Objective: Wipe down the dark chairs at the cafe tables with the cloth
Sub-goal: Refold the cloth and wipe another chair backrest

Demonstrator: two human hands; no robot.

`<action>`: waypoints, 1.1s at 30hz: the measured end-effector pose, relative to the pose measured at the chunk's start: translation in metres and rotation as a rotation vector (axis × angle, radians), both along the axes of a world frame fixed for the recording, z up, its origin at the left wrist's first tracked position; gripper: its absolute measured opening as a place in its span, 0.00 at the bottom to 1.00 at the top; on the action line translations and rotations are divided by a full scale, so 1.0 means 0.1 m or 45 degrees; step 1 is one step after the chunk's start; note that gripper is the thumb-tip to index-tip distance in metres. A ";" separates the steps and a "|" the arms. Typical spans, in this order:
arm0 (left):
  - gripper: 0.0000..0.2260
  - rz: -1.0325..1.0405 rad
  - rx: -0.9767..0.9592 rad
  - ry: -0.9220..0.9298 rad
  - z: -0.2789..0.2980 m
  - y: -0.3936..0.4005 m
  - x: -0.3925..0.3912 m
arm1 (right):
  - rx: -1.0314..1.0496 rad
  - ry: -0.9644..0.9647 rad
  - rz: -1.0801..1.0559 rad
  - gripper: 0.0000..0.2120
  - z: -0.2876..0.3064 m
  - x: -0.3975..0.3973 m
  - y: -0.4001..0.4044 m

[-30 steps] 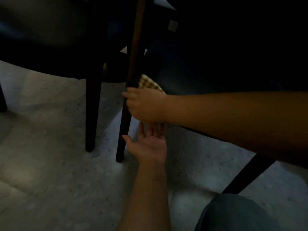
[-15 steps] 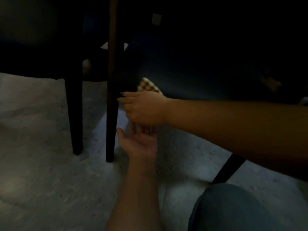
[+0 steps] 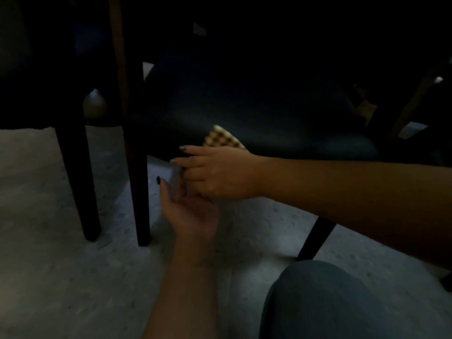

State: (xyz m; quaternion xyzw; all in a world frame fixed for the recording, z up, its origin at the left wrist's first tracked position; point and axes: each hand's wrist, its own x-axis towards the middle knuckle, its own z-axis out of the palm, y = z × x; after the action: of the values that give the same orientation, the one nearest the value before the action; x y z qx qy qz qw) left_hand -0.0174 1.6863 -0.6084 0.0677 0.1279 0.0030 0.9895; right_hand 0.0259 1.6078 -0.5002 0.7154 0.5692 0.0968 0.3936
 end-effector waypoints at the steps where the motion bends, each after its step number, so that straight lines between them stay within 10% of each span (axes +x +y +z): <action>1: 0.23 0.032 0.008 0.022 0.00 0.01 0.01 | 0.038 0.002 0.015 0.18 0.02 0.04 0.06; 10: 0.26 -0.116 0.086 -0.004 0.20 -0.19 0.03 | 0.469 0.061 -0.001 0.19 -0.07 -0.21 -0.68; 15: 0.31 -0.341 0.393 0.101 0.39 -0.36 0.11 | 1.750 0.181 -0.773 0.22 -0.39 -0.83 -0.98; 22: 0.24 -0.057 0.574 0.140 0.34 -0.33 0.11 | 3.134 -0.488 -1.132 0.14 -0.08 -0.70 -1.99; 28: 0.24 -0.059 0.565 0.146 0.35 -0.34 0.12 | 3.131 -0.341 -1.674 0.16 -0.54 -0.71 -2.13; 33: 0.22 -0.061 0.574 0.157 0.34 -0.35 0.12 | 3.092 -0.131 -1.613 0.18 -0.64 -0.83 -1.99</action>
State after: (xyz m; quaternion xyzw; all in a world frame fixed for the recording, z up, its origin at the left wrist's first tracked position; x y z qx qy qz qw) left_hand -0.0050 1.6513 -0.5748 0.2899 0.1824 0.0040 0.9395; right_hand -0.0568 1.4091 -0.5642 0.7383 -0.3093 0.3615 -0.4781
